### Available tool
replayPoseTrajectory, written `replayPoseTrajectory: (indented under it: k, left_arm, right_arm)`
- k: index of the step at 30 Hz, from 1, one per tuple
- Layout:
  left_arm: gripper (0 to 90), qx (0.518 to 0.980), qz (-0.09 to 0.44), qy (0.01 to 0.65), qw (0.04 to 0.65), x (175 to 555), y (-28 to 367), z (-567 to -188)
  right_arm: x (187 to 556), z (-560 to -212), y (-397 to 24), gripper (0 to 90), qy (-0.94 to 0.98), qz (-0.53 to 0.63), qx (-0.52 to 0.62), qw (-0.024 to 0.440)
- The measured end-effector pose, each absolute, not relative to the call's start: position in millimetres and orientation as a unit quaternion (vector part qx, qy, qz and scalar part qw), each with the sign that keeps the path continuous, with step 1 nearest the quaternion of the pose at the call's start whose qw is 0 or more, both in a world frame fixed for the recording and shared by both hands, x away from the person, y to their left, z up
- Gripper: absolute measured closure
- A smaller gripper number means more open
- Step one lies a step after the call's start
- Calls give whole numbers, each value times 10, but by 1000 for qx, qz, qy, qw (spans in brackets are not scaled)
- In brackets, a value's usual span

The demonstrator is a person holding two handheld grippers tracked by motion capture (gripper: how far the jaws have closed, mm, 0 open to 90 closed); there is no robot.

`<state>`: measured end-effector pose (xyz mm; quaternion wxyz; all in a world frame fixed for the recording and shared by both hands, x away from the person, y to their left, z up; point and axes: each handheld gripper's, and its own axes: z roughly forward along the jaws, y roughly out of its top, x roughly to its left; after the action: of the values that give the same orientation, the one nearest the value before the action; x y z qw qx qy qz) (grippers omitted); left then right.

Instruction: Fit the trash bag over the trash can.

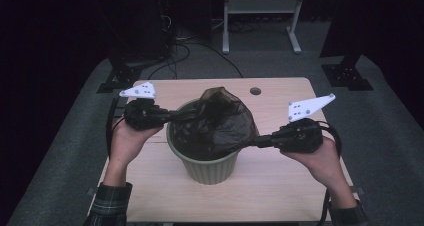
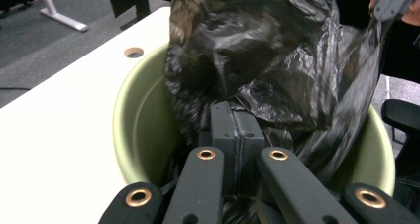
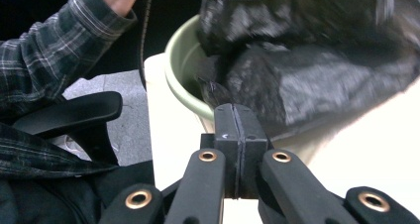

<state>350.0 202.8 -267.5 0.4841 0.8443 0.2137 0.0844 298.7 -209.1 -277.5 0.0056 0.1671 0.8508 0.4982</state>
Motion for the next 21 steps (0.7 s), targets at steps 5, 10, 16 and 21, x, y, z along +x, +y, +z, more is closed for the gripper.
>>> replayPoseTrajectory:
  k: [5,10,16,21]
  left_arm:
    - [899,836,88,237,487,3439,2307,-2735]
    - [899,828,90,255,492,3376,2535,-2794]
    - [899,822,88,278,490,3375,2720,-2924]
    - [900,822,88,296,478,3381,2810,-3045]
  right_arm:
    - [3016,-2787,-2334,895,848,493,194,25]
    - [3106,-2808,-2582,895,841,489,227,44]
    - [3228,-2939,-2758,895,837,477,262,49]
    - [3311,-3103,-2813,897,839,462,283,50]
